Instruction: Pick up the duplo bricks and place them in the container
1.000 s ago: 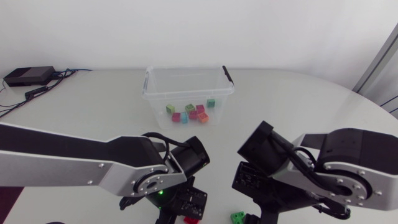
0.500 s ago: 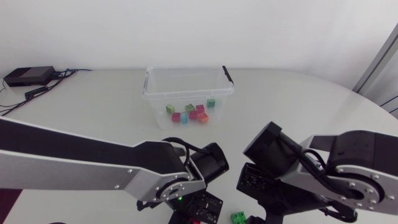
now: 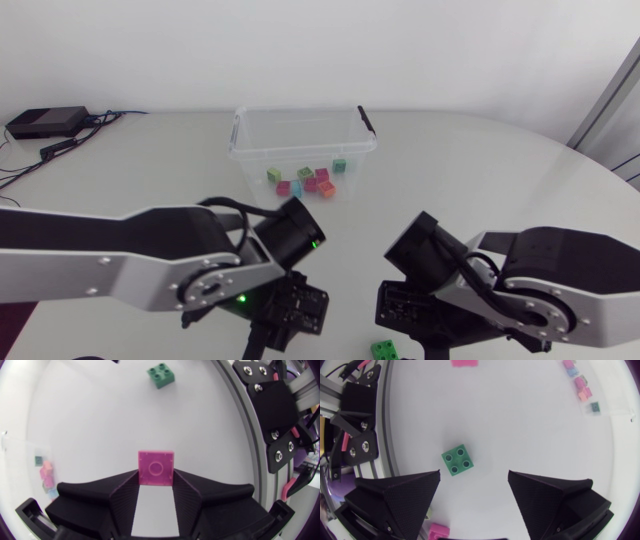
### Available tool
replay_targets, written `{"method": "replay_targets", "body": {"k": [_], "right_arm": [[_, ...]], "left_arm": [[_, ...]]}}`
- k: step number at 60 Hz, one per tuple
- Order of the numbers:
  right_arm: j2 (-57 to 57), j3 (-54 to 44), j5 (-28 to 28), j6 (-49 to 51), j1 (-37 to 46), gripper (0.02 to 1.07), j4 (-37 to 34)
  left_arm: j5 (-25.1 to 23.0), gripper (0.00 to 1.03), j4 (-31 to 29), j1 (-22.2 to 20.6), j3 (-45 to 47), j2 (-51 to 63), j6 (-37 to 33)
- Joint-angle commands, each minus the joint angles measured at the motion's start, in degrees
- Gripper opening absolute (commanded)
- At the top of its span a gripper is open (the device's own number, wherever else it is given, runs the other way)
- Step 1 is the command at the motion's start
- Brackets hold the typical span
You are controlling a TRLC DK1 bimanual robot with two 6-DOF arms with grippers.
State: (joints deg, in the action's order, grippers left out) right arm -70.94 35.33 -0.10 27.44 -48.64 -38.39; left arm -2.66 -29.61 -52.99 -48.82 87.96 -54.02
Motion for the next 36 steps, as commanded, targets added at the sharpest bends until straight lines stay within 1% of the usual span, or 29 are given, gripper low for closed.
{"method": "replay_targets", "body": {"k": [1,7,12,17,20,22,24,25,26,27,30,36], "right_arm": [[-2.5,-0.9,0.4,4.7,-0.5,1.02,0.6],[-3.6,0.2,-0.3,7.3,-0.8,1.02,0.2],[-4.1,0.9,-1.1,8.2,-2.3,1.02,0.1],[-5.4,1.7,-1.2,8.2,-4.0,1.02,0.1],[-6.7,2.2,-1.2,8.2,-4.5,1.01,0.1],[-7.8,2.5,-1.2,8.2,-4.8,0.97,0.4],[-8.9,2.7,-1.3,8.2,-4.9,0.94,0.7],[-9.4,2.8,-1.6,8.2,-5.0,0.92,0.9],[-9.5,2.9,-1.6,8.2,-5.0,0.92,1.0],[-10.3,3.1,-1.7,8.2,-5.0,0.90,1.3],[-11.3,3.3,-1.7,8.2,-5.0,0.85,1.7],[-12.1,3.3,-2.3,8.2,-4.9,0.69,2.8]], "left_arm": [[-1.0,0.03,-0.1,2.9,1.7,-6.7,0.7],[-1.5,0.03,0.2,5.7,2.3,-11.5,1.8],[-1.7,0.03,1.0,8.9,2.7,-14.9,2.7],[-3.1,0.03,1.8,12.9,2.1,-17.2,3.6],[-4.2,0.03,1.8,14.2,1.7,-17.8,4.0],[-5.1,0.04,2.6,16.3,1.2,-18.3,5.0],[-5.4,0.04,2.9,17.0,1.0,-18.3,5.3],[-5.9,0.04,3.1,18.1,0.5,-18.3,5.9],[-5.9,0.04,3.2,18.2,0.4,-18.3,6.0],[-6.3,0.04,3.9,19.3,0.1,-18.3,7.2],[-7.2,0.04,4.6,20.8,-0.4,-18.2,8.2],[-7.5,0.04,7.0,23.2,-2.0,-17.1,11.1]]}}
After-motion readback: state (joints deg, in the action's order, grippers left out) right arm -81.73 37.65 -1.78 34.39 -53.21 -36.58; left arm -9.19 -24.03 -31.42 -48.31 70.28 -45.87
